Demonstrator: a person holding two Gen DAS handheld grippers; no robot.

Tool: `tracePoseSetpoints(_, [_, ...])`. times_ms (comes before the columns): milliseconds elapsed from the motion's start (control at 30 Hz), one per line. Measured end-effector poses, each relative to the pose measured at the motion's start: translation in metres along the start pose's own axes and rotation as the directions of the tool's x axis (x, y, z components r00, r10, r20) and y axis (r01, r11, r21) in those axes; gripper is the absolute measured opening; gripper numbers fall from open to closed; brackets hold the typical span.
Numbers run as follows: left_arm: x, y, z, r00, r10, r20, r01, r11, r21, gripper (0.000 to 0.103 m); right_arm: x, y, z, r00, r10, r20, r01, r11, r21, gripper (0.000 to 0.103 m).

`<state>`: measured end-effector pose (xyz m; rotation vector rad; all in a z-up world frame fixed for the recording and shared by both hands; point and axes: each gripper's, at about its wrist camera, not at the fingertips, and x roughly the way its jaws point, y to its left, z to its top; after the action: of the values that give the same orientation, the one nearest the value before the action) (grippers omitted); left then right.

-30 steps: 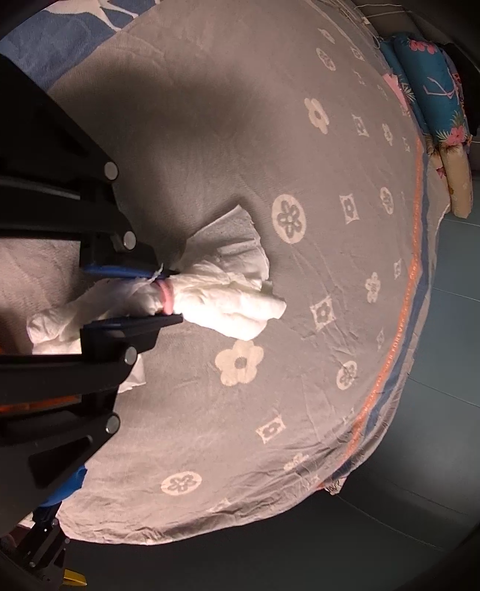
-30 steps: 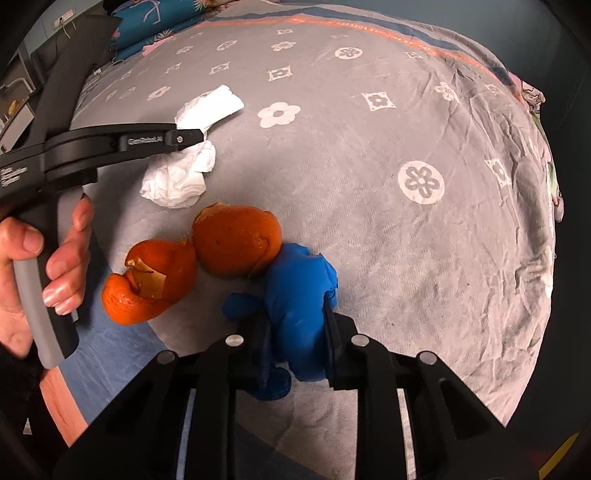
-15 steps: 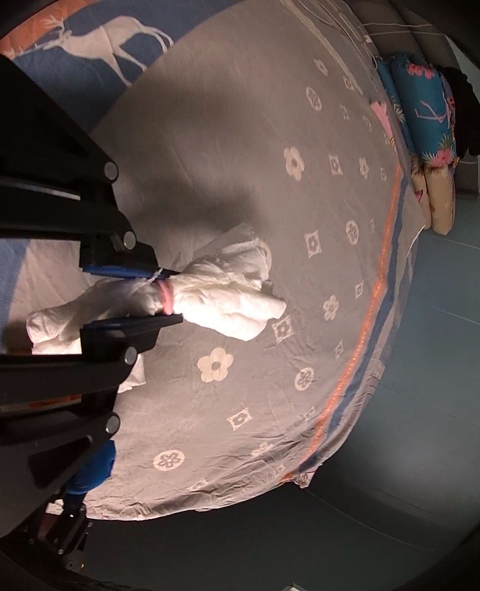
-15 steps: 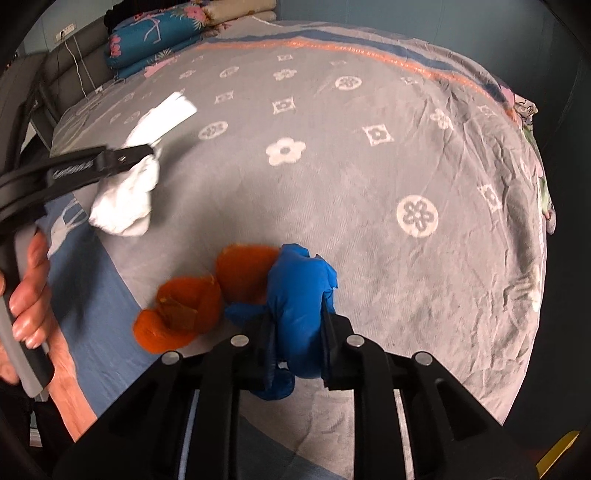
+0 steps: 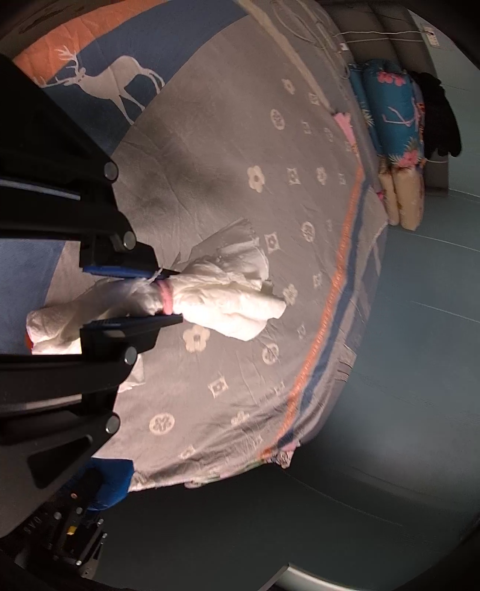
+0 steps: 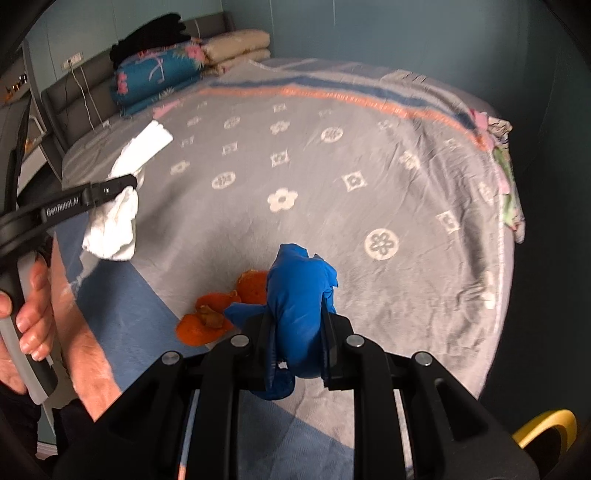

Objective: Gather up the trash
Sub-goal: 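Lift and carry the white tissue and blue bag over the yellow-rimmed bin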

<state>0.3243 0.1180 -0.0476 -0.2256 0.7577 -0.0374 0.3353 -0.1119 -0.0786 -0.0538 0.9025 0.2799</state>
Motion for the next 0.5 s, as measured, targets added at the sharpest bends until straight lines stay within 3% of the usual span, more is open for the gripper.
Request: tracePoseSetpoints(500, [-0.086,-0.066,-0.038,0.996,-0.075,0.047,0.07,0.993,0.1,0.016,-0.131,-0.034,-0.034,0.984,0.002,0.177,-0.013,0.998,0.064,0.018])
